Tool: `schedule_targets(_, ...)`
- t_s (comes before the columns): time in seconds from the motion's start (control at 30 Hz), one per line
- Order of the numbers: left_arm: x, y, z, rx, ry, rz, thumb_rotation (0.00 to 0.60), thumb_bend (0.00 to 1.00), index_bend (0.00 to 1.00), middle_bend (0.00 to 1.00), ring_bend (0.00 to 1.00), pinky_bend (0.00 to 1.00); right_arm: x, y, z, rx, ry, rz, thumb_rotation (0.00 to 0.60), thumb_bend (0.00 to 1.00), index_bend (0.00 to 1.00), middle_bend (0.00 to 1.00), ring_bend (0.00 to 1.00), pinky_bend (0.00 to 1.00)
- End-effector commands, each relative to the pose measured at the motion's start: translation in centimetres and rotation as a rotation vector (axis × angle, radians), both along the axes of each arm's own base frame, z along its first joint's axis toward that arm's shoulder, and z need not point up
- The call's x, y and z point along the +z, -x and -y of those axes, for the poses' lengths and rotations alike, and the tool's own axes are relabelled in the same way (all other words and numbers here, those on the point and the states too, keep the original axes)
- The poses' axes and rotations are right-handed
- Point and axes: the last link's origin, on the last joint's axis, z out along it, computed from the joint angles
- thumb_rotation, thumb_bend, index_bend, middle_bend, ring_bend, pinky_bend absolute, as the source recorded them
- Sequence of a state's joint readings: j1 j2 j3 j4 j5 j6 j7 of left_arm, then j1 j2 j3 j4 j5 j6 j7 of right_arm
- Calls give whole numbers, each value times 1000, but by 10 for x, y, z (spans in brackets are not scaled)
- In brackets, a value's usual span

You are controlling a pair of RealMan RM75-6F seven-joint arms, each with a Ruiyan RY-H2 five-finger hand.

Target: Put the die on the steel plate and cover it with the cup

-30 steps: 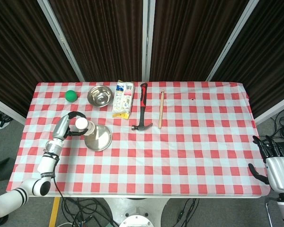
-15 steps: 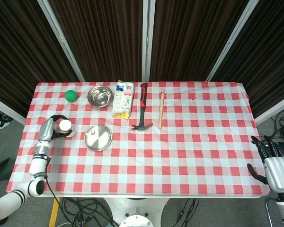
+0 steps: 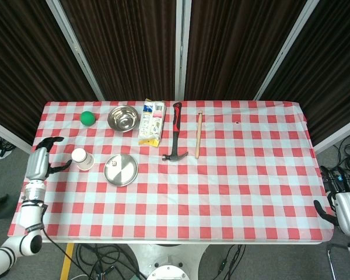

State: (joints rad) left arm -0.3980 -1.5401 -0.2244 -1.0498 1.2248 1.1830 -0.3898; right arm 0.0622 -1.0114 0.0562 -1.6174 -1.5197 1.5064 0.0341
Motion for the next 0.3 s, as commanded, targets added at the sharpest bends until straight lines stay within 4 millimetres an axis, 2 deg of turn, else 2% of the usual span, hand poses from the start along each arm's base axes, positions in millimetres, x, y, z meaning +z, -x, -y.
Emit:
schedule_targets(0.03,37,17,44,-11,-37,-246,600,212,231,231,120,115,0,5,-1,-20,10,-9,600,252,47,180,8,135)
schedule_targets(0.17,53,23,79,15,-39,-376,600,210,233,231,120,108,-5,9,-3,-26,-26,15,600,251,47,141,0,110)
schedule_targets(0.3,59,22,116,61,13,-396,600,211,233,231,120,105,-10,10,-6,-9,-67,59,600,250,48,132,0,99)
